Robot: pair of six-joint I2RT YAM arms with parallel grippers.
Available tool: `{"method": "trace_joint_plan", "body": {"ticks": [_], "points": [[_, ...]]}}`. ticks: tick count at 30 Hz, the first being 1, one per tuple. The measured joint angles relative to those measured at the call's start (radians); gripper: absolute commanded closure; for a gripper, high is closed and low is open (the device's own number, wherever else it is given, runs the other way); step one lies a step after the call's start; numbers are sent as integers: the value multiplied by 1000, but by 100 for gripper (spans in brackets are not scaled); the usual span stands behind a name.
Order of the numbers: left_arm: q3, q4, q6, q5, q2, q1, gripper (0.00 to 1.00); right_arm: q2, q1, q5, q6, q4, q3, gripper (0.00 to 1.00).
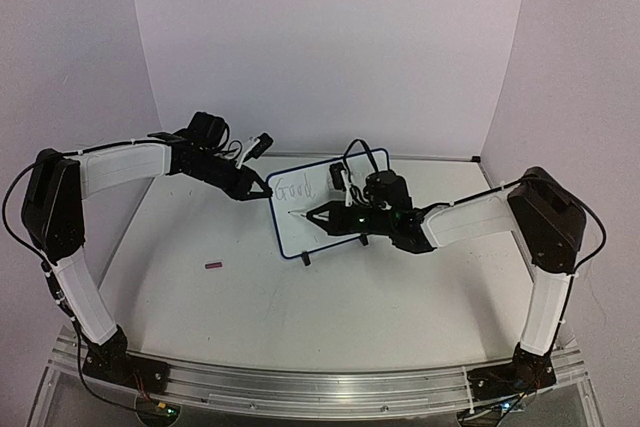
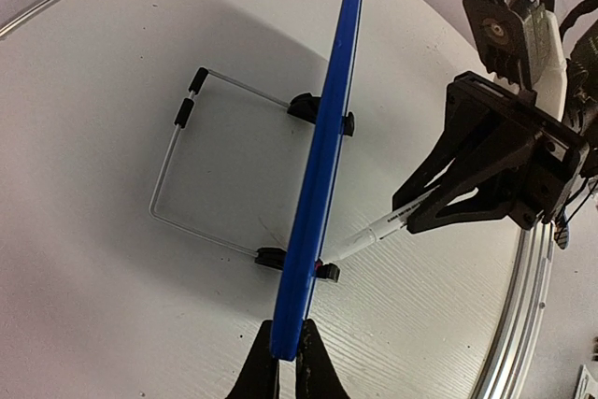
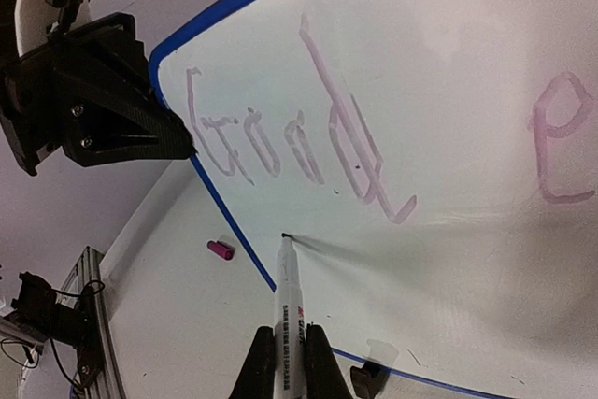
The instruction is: Write a sentence on the whiteboard
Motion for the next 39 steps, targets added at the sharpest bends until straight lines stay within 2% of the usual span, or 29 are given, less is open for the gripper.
{"method": "trace_joint_plan", "body": {"ticks": [18, 28, 39], "points": [[0, 0, 0, 1, 0, 0, 100, 28, -3, -11, 11, 24, -104, 100], [0, 0, 0, 1, 0, 0, 100, 73, 0, -51, 23, 23, -104, 100], [0, 0, 0, 2, 0, -1, 100, 37, -2, -51, 57, 70, -105, 100]]}}
